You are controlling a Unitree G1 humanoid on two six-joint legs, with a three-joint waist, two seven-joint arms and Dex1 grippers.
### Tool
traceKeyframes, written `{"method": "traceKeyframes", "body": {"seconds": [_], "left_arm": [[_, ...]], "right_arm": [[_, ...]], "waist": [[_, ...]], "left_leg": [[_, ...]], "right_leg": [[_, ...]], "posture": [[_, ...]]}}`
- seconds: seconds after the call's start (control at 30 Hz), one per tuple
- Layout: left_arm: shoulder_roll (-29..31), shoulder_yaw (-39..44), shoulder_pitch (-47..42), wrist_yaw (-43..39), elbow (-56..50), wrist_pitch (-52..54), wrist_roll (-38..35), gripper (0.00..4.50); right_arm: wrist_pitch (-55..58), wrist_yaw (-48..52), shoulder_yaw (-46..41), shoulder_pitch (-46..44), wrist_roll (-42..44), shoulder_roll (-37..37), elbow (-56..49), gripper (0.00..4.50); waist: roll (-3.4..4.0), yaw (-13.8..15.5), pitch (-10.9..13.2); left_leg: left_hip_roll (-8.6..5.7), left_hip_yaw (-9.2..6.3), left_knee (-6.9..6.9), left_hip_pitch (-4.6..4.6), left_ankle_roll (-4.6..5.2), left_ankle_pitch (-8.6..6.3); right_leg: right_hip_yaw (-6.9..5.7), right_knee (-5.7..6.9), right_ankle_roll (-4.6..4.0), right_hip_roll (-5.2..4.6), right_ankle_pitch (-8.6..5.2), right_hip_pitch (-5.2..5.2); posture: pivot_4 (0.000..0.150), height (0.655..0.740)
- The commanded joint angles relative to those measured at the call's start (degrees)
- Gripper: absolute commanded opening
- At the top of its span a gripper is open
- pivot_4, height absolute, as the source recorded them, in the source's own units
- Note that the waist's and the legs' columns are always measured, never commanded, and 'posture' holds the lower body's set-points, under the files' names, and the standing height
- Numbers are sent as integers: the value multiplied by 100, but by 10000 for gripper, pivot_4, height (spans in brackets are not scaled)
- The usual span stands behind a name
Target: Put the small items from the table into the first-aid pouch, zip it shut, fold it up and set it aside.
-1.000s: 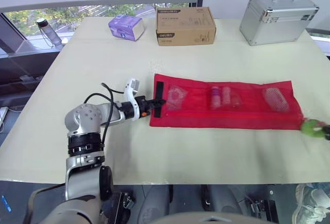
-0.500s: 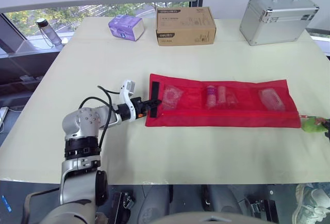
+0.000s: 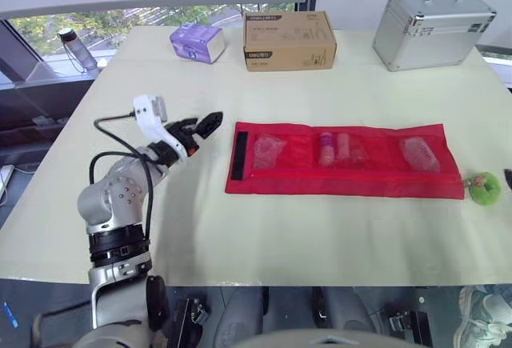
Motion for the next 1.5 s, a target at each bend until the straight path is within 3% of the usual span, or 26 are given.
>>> {"method": "traceKeyframes", "body": {"seconds": [0.03,0.27,0.53,0.77,1.07,1.5], "left_arm": [[140,-445,-115,-1259,-744,-335,-466,44542],[976,-1185,338,-3180,-1885,-305,-988,44542],[1496,-1296,854,-3674,-2193,-287,-1180,44542],[1512,-1364,1002,-3673,-2298,-404,-1132,44542],[1505,-1318,1172,-3489,-2482,-494,-1156,44542],[1534,-1262,1554,-3612,-2456,-902,-1115,44542]], "right_arm": [[95,-107,316,73,798,426,-845,45000],[342,-588,913,1025,743,800,-1306,45000],[620,-1034,1269,1528,622,854,-1011,45000],[1434,-2576,1319,429,1778,1421,-293,45000],[1366,-3936,1360,-669,3049,2039,355,45000],[728,-4452,1515,-1123,3724,2353,590,45000]], "waist": [[-2,-5,-1],[6,-10,0],[11,-19,-2],[5,-26,-4],[-10,-95,-14],[-2,-169,-11]], "left_leg": [[1,-1,0,0,0,0],[4,4,-11,6,4,-2],[11,15,-9,12,6,-2],[12,17,-9,12,6,-2],[25,20,-9,15,6,-2],[29,24,-17,19,6,-2]], "right_leg": [[0,-1,0,1,0,0],[4,2,-3,5,-2,-1],[17,1,-13,12,-10,-1],[21,-1,-15,13,-10,-1],[24,0,-10,27,-6,-1],[28,1,-7,30,-3,-3]], "posture": [[1500,7400],[1500,7400],[1500,7400],[1500,7400],[1500,7400],[1500,7400]]}}
